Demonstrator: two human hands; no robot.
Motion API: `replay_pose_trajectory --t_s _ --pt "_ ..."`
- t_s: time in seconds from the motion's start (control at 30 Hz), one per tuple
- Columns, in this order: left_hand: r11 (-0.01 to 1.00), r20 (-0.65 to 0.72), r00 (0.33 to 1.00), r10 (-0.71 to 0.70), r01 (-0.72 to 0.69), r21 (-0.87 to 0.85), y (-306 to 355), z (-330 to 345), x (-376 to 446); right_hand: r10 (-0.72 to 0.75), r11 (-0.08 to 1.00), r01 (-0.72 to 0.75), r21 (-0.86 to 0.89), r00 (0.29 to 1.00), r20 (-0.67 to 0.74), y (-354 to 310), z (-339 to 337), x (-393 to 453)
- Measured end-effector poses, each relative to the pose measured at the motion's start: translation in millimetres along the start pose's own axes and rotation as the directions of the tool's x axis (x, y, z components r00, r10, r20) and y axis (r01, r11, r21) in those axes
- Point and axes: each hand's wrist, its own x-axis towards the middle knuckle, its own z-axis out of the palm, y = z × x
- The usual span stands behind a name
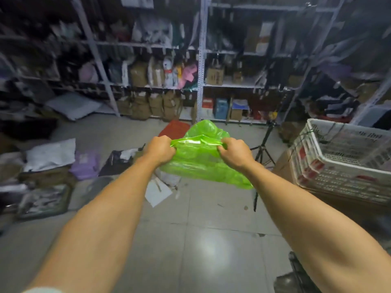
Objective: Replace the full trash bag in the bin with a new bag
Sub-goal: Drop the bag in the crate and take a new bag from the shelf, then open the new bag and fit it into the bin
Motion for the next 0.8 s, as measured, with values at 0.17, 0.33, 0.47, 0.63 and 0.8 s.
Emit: replay_pose_trajectory --t_s 0.17,0.33,0.47,0.63,0.8 --pt "0.99 -0.012 0.99 -0.138 0.138 -0.008 -133.1 -28.9 -25.8 -0.1 0.995 0.098 0.027 0.993 0.061 -115.4 67.8 -0.3" --pt "0.972 -0.038 0.971 -0.236 0.235 -0.021 -234.0 -53.3 -48.1 -0.193 0.981 0.192 0.023 0.974 0.117 -202.3 124.1 4.9" --pt "0.944 -0.026 0.944 -0.329 0.328 -0.043 -297.9 -58.8 -57.1 -0.265 0.964 0.264 0.028 0.947 0.184 -256.0 160.9 15.4" --pt "0.906 -0.018 0.907 -0.42 0.418 -0.067 -362.2 -58.0 -49.5 -0.368 0.929 0.364 0.067 0.892 0.263 -304.0 213.3 47.4" --pt "0.87 -0.009 0.87 -0.492 0.491 -0.049 -415.9 -63.4 -20.5 -0.42 0.906 0.412 0.101 0.841 0.342 -343.1 264.2 99.1"
